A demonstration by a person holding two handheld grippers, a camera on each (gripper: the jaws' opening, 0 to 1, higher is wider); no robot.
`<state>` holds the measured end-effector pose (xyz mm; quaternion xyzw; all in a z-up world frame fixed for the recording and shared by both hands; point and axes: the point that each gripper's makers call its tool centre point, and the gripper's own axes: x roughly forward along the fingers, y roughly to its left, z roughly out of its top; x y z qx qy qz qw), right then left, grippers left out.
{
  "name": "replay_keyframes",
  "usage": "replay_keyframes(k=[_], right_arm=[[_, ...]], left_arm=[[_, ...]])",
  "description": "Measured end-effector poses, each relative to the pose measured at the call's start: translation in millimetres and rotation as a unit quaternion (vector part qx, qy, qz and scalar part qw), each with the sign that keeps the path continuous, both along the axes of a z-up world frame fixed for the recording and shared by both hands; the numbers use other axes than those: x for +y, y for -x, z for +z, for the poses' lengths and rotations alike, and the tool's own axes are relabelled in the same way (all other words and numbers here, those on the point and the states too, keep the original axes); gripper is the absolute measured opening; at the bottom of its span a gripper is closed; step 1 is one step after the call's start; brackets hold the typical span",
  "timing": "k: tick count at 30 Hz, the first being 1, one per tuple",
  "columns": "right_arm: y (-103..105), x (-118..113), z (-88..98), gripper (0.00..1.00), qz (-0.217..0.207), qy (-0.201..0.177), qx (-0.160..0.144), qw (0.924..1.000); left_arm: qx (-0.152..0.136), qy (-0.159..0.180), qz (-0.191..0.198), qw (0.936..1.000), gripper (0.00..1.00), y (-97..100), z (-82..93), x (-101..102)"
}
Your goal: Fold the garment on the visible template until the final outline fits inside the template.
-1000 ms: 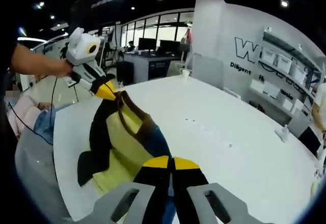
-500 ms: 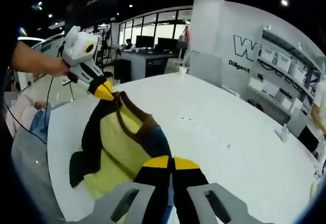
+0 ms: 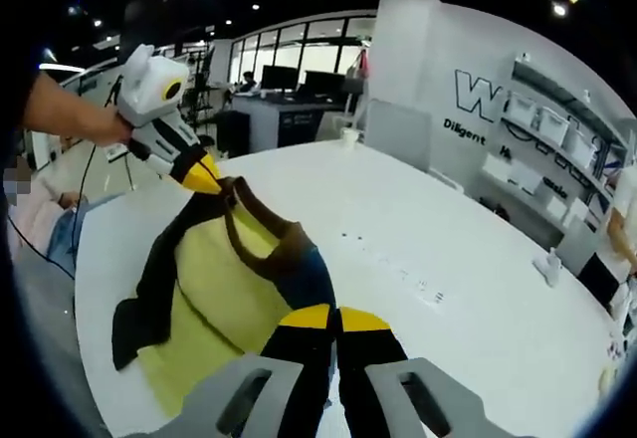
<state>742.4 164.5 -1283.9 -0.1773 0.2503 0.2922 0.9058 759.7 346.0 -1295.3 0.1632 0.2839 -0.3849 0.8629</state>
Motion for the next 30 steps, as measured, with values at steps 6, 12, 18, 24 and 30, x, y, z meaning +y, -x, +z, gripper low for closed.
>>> replay_keyframes(k=[6,12,18,24,30], right_arm=[[-11,0,-7.7,0.00,-0.003,0.007,-0.004,1.0000],[-18,-4,-16.2,0.00,-0.012,0.012,-0.004,0.9998],[-24,-6,-22.2,0.00,-0.017,0.019,-0.004,0.9997],[-33,-8,-29.7,0.00,-0.020,0.025,0.001,0.9995],[-39,-13,-40.2,0.00,-0.039,0.015,0.019,0.9990]], left_arm=[[-0.010,-0.007,0.001,0.9999,0.00,-11.0,-6.1,0],[-0.014,-0.010,0.000,0.9999,0.00,-18.9,-10.8,-2],[-0.015,-0.012,0.000,0.9998,0.00,-27.4,-15.7,-4],[-0.013,-0.015,0.002,0.9998,0.00,-36.0,-22.5,-5],[-0.014,-0.018,0.000,0.9997,0.00,-42.5,-28.8,-8]])
